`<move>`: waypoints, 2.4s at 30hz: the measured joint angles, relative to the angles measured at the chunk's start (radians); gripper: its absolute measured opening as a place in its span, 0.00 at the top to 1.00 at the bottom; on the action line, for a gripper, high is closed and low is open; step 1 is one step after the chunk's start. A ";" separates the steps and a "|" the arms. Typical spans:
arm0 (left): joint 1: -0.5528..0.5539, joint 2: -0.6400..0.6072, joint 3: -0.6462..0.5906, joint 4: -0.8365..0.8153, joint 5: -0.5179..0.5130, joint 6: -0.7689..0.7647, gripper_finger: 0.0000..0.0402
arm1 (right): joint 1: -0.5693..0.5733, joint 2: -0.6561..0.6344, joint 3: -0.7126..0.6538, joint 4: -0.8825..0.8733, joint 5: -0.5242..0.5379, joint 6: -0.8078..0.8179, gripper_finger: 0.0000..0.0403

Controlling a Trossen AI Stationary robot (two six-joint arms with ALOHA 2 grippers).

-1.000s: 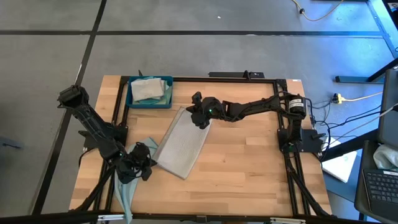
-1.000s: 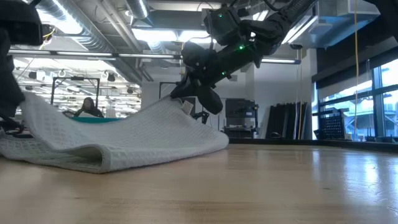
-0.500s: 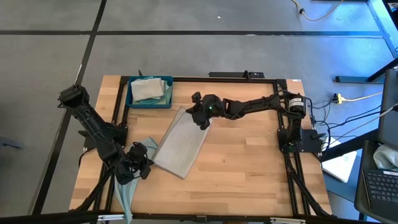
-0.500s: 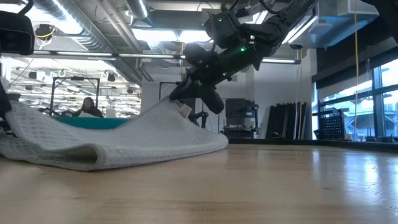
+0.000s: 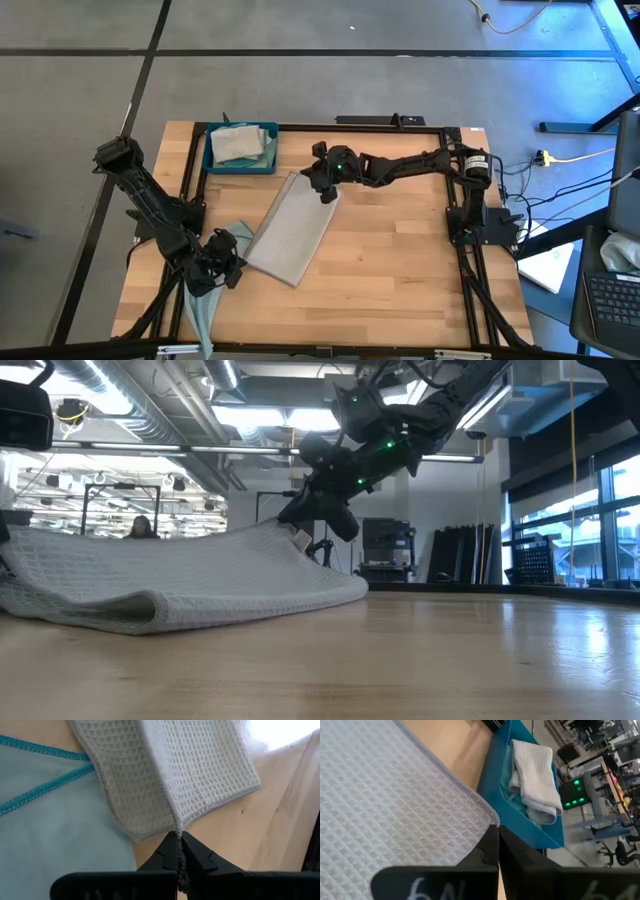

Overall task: Fold microfiber towels
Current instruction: Fold the gray towel

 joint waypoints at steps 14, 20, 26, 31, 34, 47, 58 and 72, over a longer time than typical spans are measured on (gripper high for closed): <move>0.000 0.000 -0.001 -0.008 0.001 -0.012 1.00 | 0.003 0.000 0.000 0.000 -0.112 0.016 0.81; 0.000 0.000 -0.002 -0.008 0.000 0.004 0.95 | 0.003 0.000 0.000 0.000 -0.081 0.019 0.70; 0.000 0.001 -0.002 -0.039 0.000 -0.018 0.90 | 0.014 0.000 0.000 -0.050 -0.025 0.020 0.66; 0.001 0.005 -0.002 -0.050 0.012 0.006 0.91 | 0.024 0.000 0.000 -0.179 -0.025 0.027 0.65; 0.008 0.005 -0.002 -0.048 0.006 0.010 0.91 | 0.030 0.000 0.000 -0.250 -0.041 0.071 0.65; 0.053 0.005 0.024 0.299 -0.293 0.519 0.91 | 0.038 0.000 0.000 -0.526 -0.193 0.173 0.65; 0.084 0.005 0.024 0.157 -0.143 0.337 0.91 | 0.041 0.000 0.000 -0.535 -0.227 0.179 0.65; 0.010 0.025 0.023 -0.119 0.017 -0.014 0.91 | 0.048 0.000 -0.004 -0.575 -0.314 0.233 0.65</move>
